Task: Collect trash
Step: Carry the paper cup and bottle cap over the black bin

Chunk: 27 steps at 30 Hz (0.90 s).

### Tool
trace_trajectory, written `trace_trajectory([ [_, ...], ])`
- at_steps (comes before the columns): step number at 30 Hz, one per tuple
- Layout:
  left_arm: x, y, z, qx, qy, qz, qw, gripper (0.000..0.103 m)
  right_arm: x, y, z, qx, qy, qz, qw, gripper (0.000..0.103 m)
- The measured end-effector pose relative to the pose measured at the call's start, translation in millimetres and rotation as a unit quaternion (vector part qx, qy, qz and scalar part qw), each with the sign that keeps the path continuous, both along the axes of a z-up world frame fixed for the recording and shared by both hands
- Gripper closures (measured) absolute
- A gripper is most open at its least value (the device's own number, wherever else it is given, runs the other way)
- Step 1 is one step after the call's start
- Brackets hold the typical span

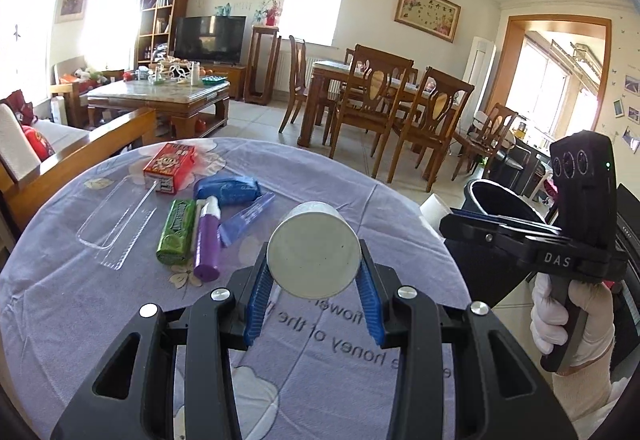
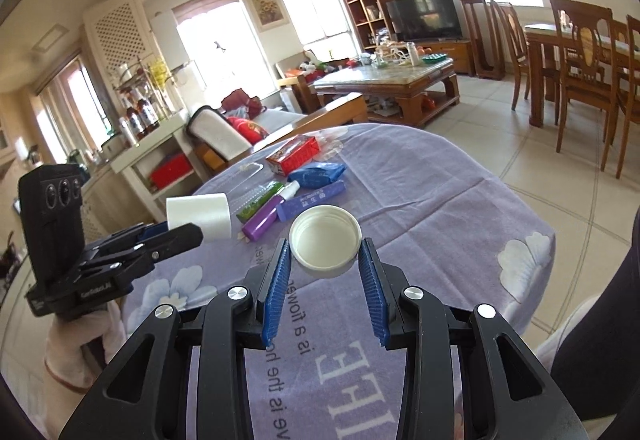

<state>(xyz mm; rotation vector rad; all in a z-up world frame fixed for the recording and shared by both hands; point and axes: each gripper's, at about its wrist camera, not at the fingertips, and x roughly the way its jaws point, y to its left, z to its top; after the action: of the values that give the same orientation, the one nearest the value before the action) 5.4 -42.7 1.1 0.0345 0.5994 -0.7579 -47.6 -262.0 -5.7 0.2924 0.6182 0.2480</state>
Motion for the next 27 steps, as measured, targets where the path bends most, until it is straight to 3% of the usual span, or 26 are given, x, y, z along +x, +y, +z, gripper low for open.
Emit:
trace_trajectory([
  [8,-14.7,-69.2,11.2,-0.021,-0.021,-0.051,0.9983,0.063,-44.7,-66.4,10.3,0.03,-0.032,-0.071,0.997,0.067],
  [13,-24.7,-124.4,15.6,-0.031,-0.026,-0.103,0.9939,0.063,-75.0,-120.4,14.1,0.049,-0.055,-0.142,0.987,0.067],
  [20,-42.3,-214.5,11.2,-0.046,-0.015,-0.187,0.9811,0.063,-122.6,-206.4,8.3,0.072,-0.075,-0.263,0.959,0.067],
  [27,-57.4,-297.7,-8.5,-0.049,0.01,-0.245,0.9682,0.063,-162.3,-266.2,-9.3,0.036,-0.048,-0.371,0.927,0.067],
])
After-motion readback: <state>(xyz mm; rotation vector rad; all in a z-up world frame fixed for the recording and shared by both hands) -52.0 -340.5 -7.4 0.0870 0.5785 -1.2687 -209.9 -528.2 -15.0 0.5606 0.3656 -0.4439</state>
